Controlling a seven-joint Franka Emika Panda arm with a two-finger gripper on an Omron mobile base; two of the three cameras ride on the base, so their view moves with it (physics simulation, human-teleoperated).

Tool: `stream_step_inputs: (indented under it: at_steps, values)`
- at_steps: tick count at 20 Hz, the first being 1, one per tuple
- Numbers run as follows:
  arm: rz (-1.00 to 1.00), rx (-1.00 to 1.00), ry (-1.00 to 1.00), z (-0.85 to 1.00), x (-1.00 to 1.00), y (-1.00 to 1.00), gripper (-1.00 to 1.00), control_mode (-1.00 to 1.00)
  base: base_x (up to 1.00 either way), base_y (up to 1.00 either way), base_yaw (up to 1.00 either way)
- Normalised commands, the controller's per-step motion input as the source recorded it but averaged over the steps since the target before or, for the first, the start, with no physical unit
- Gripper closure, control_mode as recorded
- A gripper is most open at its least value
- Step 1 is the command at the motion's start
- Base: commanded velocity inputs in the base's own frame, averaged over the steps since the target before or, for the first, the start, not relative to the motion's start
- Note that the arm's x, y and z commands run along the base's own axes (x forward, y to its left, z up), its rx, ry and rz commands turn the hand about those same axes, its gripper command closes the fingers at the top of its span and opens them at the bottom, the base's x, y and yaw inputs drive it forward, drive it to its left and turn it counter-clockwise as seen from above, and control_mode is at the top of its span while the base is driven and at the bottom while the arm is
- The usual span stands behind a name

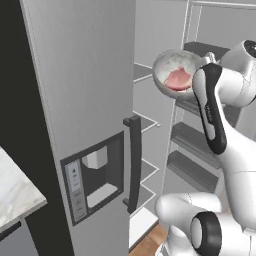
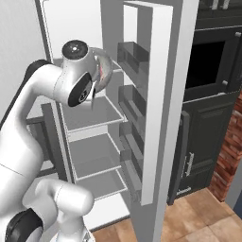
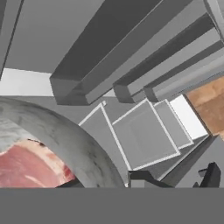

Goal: Move the glass cup from next to the sink to the open cabinet. Then, move the bowl with the steak to the fridge to clear the area for faucet cleaning.

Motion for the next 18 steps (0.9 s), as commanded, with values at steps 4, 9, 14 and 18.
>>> stream_step_inputs:
  at_steps: [4,9,14,18]
  values:
    - [0.0,0.29,0.01,0.43,0.17,0.09,1.0,-1.0,0.0,0.0,0.0]
    - [0.0,0.09,0.0,0.23,0.04,0.14,1.0,-1.0,0.0,0.0,0.0]
    - [0.0,-0.08,0.06,-0.11,0.29,0.33,1.0,-1.0,0.0,0.0,0.0]
    - [0.0,-0.01,0.1,-0.13,0.58,0.5,1.0,-1.0,0.0,0.0,0.0]
